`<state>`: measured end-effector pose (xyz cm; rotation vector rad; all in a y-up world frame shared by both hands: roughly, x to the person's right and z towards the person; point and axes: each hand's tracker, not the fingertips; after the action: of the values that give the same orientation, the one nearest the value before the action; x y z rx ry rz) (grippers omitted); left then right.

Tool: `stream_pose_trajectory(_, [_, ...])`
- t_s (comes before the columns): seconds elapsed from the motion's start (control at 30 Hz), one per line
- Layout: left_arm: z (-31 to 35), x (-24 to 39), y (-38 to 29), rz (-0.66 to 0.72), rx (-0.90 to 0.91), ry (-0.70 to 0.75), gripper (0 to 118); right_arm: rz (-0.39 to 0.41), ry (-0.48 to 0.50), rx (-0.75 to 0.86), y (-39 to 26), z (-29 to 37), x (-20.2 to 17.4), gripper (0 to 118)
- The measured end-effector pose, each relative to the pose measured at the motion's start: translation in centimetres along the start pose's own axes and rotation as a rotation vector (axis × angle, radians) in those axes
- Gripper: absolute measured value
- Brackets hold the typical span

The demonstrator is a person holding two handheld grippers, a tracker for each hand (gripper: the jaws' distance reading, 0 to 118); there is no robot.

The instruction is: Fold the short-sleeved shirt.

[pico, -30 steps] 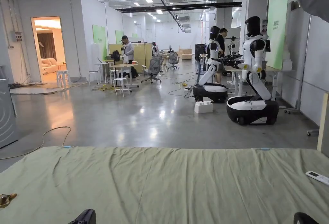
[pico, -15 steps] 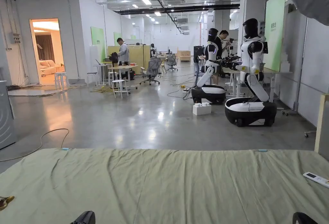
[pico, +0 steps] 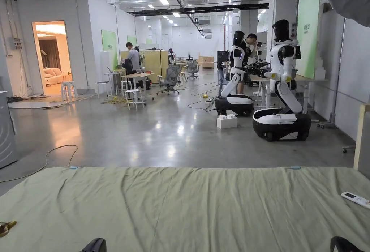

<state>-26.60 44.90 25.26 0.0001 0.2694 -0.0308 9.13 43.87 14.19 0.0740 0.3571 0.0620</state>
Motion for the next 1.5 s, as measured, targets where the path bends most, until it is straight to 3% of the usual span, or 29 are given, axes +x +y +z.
stream_pose_trajectory(0.13, [-0.1, 0.6, 0.3, -0.050, 0.004, 0.032, 0, 0.019, -0.026, -0.040, 0.1, -0.1, -0.2, 0])
stream_pose_trajectory(0.17, [-0.1, 2.1, -0.3, -0.072, 0.005, 0.042, 0, 0.169, -0.086, -0.030, 0.3, 0.1, -1.1, 0])
stream_pose_trajectory(0.2, [-0.3, 3.6, -1.9, -0.100, 0.005, 0.056, 0, 0.521, -0.081, 0.060, 0.4, 0.2, -3.2, 0])
stream_pose_trajectory(0.23, [-0.2, 4.6, -2.5, -0.850, 0.037, 0.210, 0, 0.696, -0.047, 0.027, -0.6, 0.2, -4.2, 0])
stream_pose_trajectory(0.27, [-0.3, 5.1, -4.8, -1.116, 0.023, 0.146, 0, 0.984, 0.013, 0.021, -2.4, 0.2, -5.6, 0])
stream_pose_trajectory(0.3, [-0.3, 5.2, -6.8, -1.277, -0.044, 0.041, 0, 1.238, 0.083, 0.046, -4.4, 0.5, -6.5, 0])
stream_pose_trajectory(0.37, [0.0, 5.4, -10.8, -1.438, -0.177, -0.099, 0, 1.575, 0.265, -0.007, -8.8, 1.4, -7.1, 0])
stream_pose_trajectory(0.4, [0.2, 5.5, -12.6, -1.454, -0.216, -0.161, 0, 1.669, 0.362, -0.024, -10.6, 2.0, -7.1, 1])
stream_pose_trajectory(0.43, [0.5, 5.6, -14.3, -1.461, -0.239, -0.219, 0, 1.703, 0.456, -0.048, -11.9, 2.4, -7.0, 1])
stream_pose_trajectory(0.47, [-0.2, 5.8, -9.7, -1.429, -0.224, -0.260, 0, 1.678, 0.491, -0.085, -12.7, 2.5, -7.2, 1])
stream_pose_trajectory(0.53, [-0.2, 5.6, -9.6, -1.276, -0.237, -0.235, 0, 1.495, 0.480, -0.139, -12.6, 2.1, -6.9, 1])
stream_pose_trajectory(0.6, [0.8, 4.4, -10.9, -0.923, -0.211, -0.133, 0, 1.193, 0.359, -0.161, -10.2, 1.0, -6.4, 1])
stream_pose_trajectory(0.7, [1.2, 0.1, -7.8, -0.092, -0.136, -0.060, 0, 0.549, 0.147, -0.160, -6.0, 0.7, -3.2, 1])
stream_pose_trajectory(0.73, [0.8, -4.1, -4.7, 0.217, -0.113, -0.057, 0, 0.321, 0.071, -0.144, -5.5, 1.2, -1.9, 1])
stream_pose_trajectory(0.77, [1.3, -6.6, -5.6, 0.441, -0.090, -0.057, 0, 0.110, 0.010, -0.125, -5.5, 2.1, -0.6, 1])
stream_pose_trajectory(0.8, [1.7, -8.7, -7.0, 0.570, -0.065, -0.053, 0, -0.092, -0.031, -0.089, -5.7, 2.8, 0.9, 1])
stream_pose_trajectory(0.83, [1.9, -7.0, -7.1, 0.554, -0.080, -0.043, 0, -0.261, -0.020, -0.156, -6.3, 3.0, 1.9, 0])
stream_pose_trajectory(0.87, [1.9, -4.7, -6.6, 0.526, -0.115, -0.009, 0, -0.381, -0.095, -0.248, -6.6, 2.9, 2.4, 0])
stream_pose_trajectory(0.93, [2.3, -4.0, -7.0, 0.618, -0.139, 0.033, 0, -0.194, -0.083, -0.187, -6.3, 3.2, 2.0, 0])
stream_pose_trajectory(0.97, [2.7, -4.3, -6.5, 0.240, -0.124, 0.049, 0, -0.120, -0.072, -0.159, -6.2, 3.4, 1.9, 0])
stream_pose_trajectory(1.0, [2.5, -3.6, -6.0, 0.277, -0.115, 0.020, 0, -0.114, -0.090, -0.131, -6.0, 3.5, 1.9, 0])
stream_pose_trajectory(1.03, [2.7, -3.6, -6.0, 0.206, -0.144, 0.008, 0, -0.114, -0.078, -0.138, -5.8, 3.4, 2.1, 0])
stream_pose_trajectory(1.1, [3.0, -3.2, -5.9, 0.202, -0.142, -0.003, 0, -0.148, -0.061, -0.185, -5.8, 3.4, 2.3, 0])
stream_pose_trajectory(1.2, [2.6, -3.3, -5.9, 0.110, -0.148, -0.010, 0, -0.135, -0.059, -0.183, -5.8, 3.5, 2.4, 0])
stream_pose_trajectory(1.5, [2.1, -6.5, -5.5, 0.130, -0.175, -0.025, 0, -0.135, -0.032, -0.179, -5.9, 2.9, 1.5, 0])
